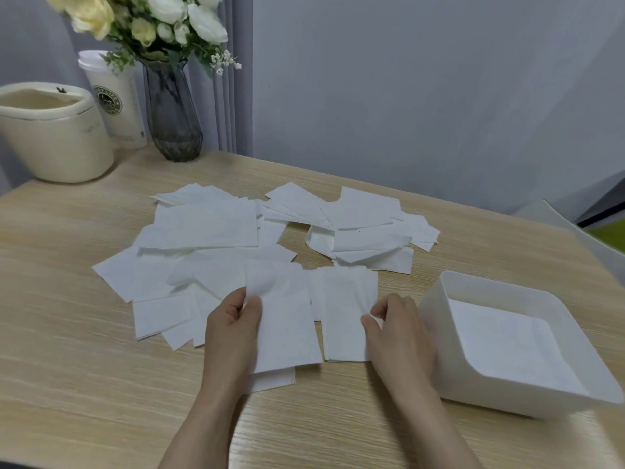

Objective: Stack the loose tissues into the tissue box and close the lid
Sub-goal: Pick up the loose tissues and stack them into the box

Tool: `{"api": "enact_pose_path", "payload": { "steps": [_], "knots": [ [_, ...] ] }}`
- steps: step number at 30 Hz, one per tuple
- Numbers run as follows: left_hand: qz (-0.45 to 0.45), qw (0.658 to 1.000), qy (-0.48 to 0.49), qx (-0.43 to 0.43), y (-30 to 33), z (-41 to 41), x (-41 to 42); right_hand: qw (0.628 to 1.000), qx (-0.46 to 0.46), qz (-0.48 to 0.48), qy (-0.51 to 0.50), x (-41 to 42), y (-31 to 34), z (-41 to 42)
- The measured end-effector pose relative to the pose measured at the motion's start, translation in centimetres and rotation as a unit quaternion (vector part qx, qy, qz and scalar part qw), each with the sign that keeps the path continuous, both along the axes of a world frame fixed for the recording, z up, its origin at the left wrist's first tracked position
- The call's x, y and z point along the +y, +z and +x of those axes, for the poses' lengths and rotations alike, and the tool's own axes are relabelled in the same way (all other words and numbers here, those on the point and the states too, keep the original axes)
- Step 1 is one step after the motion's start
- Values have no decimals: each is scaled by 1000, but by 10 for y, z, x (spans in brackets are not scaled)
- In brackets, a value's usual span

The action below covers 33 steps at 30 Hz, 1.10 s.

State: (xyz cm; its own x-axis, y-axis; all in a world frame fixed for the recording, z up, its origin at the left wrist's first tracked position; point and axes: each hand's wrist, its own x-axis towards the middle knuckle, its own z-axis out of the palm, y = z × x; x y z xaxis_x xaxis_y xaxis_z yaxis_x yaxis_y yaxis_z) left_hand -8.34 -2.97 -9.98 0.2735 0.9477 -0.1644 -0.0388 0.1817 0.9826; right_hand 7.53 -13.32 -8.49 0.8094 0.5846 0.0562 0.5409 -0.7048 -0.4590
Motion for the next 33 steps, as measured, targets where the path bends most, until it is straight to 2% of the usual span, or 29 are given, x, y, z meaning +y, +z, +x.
{"api": "enact_pose_path", "payload": {
  "steps": [3,11,17,22,28,33],
  "knots": [
    [3,1000,-1,4,-1,0,0,1000,-13,3,-6,1,-2,0],
    [12,1000,-4,4,-1,0,0,999,41,-9,-13,2,-5,7],
    [13,1000,-7,-4,-3,0,1,999,44,-26,-2,3,-3,8],
    [8,1000,-8,-18,-5,0,2,995,96,-3,33,-4,-2,2],
    [22,1000,-12,-19,-11,0,4,987,133,-33,82,-26,4,-6],
    [24,999,-14,-23,-13,0,5,990,98,-33,94,-27,19,-4]
  ]
}}
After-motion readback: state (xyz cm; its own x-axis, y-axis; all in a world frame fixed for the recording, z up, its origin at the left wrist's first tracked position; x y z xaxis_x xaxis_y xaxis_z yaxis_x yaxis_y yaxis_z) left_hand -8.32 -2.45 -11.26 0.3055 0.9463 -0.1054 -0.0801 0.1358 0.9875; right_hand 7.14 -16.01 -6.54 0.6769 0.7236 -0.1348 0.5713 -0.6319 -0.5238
